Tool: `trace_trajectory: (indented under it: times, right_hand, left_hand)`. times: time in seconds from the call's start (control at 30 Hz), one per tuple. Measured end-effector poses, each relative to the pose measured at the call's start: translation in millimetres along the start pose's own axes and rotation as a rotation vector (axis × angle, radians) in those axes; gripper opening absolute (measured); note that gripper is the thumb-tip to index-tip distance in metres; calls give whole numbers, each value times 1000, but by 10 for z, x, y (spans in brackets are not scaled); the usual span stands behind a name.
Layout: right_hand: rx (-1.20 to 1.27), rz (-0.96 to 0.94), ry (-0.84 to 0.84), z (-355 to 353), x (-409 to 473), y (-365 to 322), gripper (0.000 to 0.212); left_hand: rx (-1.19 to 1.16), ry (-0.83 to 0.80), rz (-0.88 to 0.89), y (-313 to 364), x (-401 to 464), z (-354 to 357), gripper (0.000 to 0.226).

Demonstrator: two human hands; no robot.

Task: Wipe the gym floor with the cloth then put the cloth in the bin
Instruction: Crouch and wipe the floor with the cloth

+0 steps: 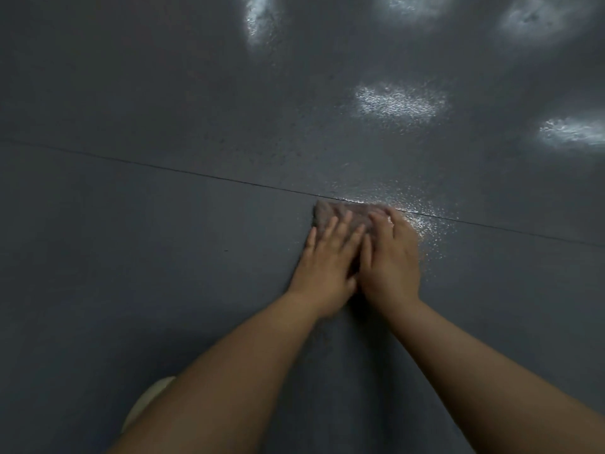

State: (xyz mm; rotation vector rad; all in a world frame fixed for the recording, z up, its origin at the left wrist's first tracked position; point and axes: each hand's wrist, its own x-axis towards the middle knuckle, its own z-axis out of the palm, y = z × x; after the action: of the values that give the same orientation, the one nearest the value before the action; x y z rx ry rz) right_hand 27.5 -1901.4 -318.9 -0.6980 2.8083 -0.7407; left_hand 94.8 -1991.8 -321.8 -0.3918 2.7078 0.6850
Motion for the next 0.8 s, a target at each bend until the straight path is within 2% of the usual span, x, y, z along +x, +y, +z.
trace_trajectory:
  times: [0.07, 0.1, 0.17, 0.23, 0.3, 0.4, 0.47, 0.57, 0.8]
  right_hand:
    - [-38, -60, -87, 127, -49, -73, 47]
    - [-118, -82, -149, 205, -57, -124, 52]
    - [-296, -94, -238, 313, -39, -278, 65]
    - [-395, -105, -303, 378, 10, -392, 73]
    - [-431, -147, -360, 425, 102, -368, 75]
    - [-404, -224, -289, 354, 243, -267, 66]
    - [-408, -234, -315, 268, 371, -133, 61]
    - [-422, -111, -275, 58, 557, 221, 60]
    - [-420, 451, -128, -518, 488, 1199, 57]
  left_hand:
    - [-146, 183, -100, -111, -97, -129, 63]
    - [-136, 246, -196, -157, -155, -199, 60]
    - [-83, 192, -377, -220, -288, -277, 60]
    - [-66, 149, -457, -276, -377, -276, 65]
    - [-53, 136, -466, -265, -413, -282, 68]
    - [-38, 110, -460, -146, -412, -295, 71]
    - [0, 73, -443, -54, -415, -272, 73]
    - [61, -14, -397, 63, -431, -220, 71]
    - [82, -59, -382, 231, -515, -149, 72]
